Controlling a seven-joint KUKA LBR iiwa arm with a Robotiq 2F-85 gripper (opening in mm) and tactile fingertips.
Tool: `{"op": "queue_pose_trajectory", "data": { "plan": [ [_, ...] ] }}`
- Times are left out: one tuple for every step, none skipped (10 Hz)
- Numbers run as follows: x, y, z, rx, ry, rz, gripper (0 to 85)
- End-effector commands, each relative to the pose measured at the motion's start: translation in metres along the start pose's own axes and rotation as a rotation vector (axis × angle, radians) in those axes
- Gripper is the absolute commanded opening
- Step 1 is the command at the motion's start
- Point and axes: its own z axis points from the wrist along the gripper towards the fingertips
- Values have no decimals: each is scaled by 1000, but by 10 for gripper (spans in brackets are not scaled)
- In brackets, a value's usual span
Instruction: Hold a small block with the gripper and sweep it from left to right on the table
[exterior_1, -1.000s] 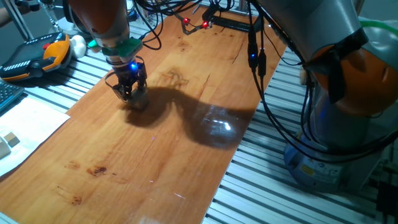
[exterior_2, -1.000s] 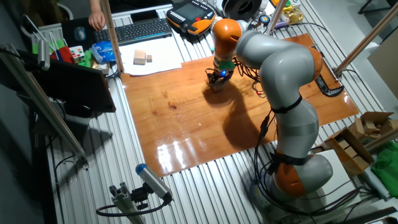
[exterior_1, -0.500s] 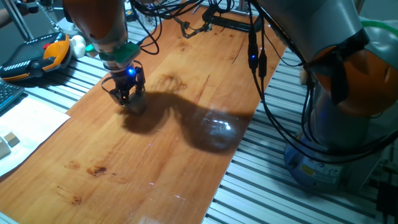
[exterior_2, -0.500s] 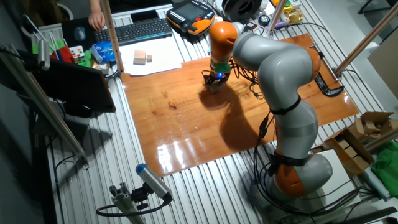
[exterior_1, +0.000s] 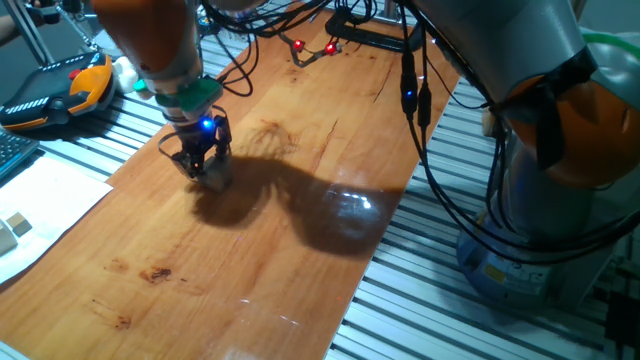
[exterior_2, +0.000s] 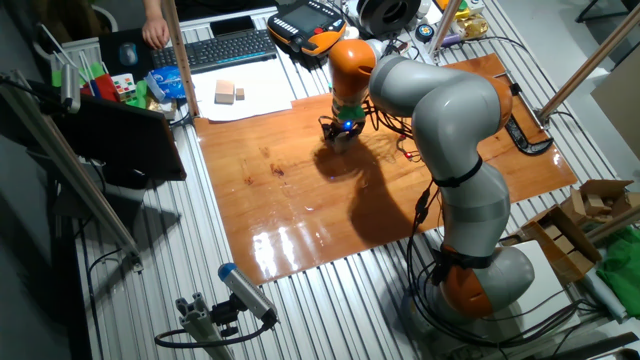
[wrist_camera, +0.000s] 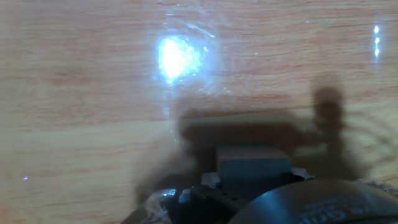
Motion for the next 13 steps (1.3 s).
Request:
{"op": "queue_pose_trajectory", "data": {
  "plan": [
    [1,2,-1,-1,-1,6,323],
    [2,5,-1,0,-1,11,323],
    [2,7,-2,1,2,14,327],
    [3,10,-4,1,5,22,330],
    [5,14,-5,4,5,32,337],
    [6,19,-6,7,3,43,353],
    [9,24,-6,10,-1,57,393],
    [13,29,-6,12,-6,73,430],
    [16,34,-7,16,-11,85,477],
    [18,36,-8,15,-15,96,530],
    [18,36,-9,16,-15,102,593],
    [18,36,-11,14,6,120,650],
    [19,38,-11,17,4,128,703]
  ]
}}
